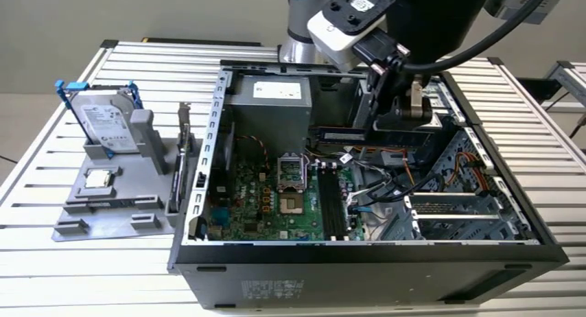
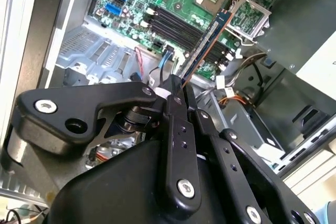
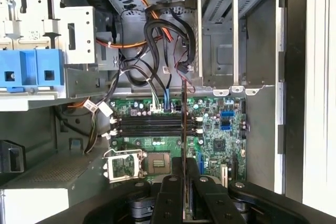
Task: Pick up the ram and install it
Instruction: 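Pick up the ram and move it above insertion slot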
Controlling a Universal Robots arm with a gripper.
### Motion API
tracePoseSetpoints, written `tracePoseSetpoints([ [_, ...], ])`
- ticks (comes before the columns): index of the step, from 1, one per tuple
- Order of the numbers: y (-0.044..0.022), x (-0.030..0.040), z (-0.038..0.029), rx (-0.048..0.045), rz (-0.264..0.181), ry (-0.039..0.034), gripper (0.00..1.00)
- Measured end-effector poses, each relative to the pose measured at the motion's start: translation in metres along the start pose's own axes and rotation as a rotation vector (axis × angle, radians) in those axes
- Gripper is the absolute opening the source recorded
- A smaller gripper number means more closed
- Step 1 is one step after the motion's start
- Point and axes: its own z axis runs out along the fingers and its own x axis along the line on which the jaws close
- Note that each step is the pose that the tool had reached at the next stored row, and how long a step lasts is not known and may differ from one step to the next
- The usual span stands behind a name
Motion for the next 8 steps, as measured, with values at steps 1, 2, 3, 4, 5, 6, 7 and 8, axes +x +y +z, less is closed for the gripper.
tracePoseSetpoints([
  [1, 0.0006, 0.0000, 0.0000, 0.0000, 0.000, 0.0000, 0.00],
  [2, 0.0013, 0.0001, 0.0000, 0.0000, 0.000, 0.0001, 0.00],
  [3, 0.0018, 0.0001, 0.0000, 0.0000, 0.000, 0.0001, 0.00],
  [4, 0.0023, 0.0001, 0.0001, 0.0000, 0.000, 0.0001, 0.00],
  [5, 0.0028, 0.0001, 0.0001, 0.0000, 0.000, 0.0001, 0.00],
  [6, 0.0034, 0.0002, 0.0001, 0.0000, 0.000, 0.0002, 0.00],
  [7, 0.0039, 0.0002, 0.0001, 0.0000, 0.000, 0.0002, 0.00],
  [8, 0.0045, 0.0002, 0.0000, 0.0000, 0.000, 0.0000, 0.00],
])
